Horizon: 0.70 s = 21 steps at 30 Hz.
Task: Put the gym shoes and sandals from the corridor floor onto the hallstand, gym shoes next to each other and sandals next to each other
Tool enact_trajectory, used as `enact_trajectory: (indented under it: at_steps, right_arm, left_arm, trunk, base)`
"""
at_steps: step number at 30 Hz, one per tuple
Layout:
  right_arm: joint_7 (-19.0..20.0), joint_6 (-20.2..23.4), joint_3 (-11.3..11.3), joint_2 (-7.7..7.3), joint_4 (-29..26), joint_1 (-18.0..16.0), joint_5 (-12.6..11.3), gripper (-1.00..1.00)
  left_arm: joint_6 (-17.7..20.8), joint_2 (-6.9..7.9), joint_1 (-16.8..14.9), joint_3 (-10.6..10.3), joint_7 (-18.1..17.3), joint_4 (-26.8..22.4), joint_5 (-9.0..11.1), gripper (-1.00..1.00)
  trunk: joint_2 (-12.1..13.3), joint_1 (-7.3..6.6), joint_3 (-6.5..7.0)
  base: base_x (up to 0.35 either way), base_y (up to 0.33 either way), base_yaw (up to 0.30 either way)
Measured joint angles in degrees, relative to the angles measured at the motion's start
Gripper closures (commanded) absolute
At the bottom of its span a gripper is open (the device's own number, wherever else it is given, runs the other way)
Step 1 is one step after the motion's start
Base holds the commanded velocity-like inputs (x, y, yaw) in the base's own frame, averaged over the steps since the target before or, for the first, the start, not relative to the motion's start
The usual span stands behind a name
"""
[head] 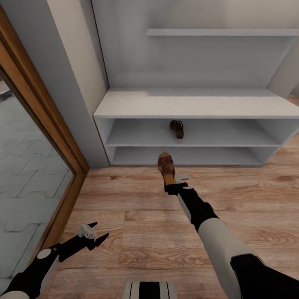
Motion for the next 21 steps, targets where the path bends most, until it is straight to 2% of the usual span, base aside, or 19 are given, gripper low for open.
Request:
enact_trajectory:
  at_steps: [3,7,21]
  right_arm:
    - [-0.6,0.1,0.1,0.01,-4.3,0.0,0.1,1.0]
    - [-4.8,0.3,0.1,0.04,-9.6,-0.2,0.1,1.0]
    - [-5.2,0.1,0.0,0.04,-8.4,-0.2,-0.2,1.0]
  left_arm:
    - [0.0,0.0,0.0,0.0,0.0,0.0,0.0,-1.0]
    - [0.1,-0.08,0.0,0.0,0.0,0.1,0.0,-1.0]
    - [0.0,-0.09,0.0,0.1,0.0,0.1,0.0,-1.0]
  trunk:
    - [0.0,0.0,-0.01]
    - [0.0,-0.01,-0.01]
    - [0.0,-0.03,-0.02]
  base:
    - [0.0,0.0,0.002]
    - [0.064,0.0,0.0]
    - [0.312,0.0,0.0]
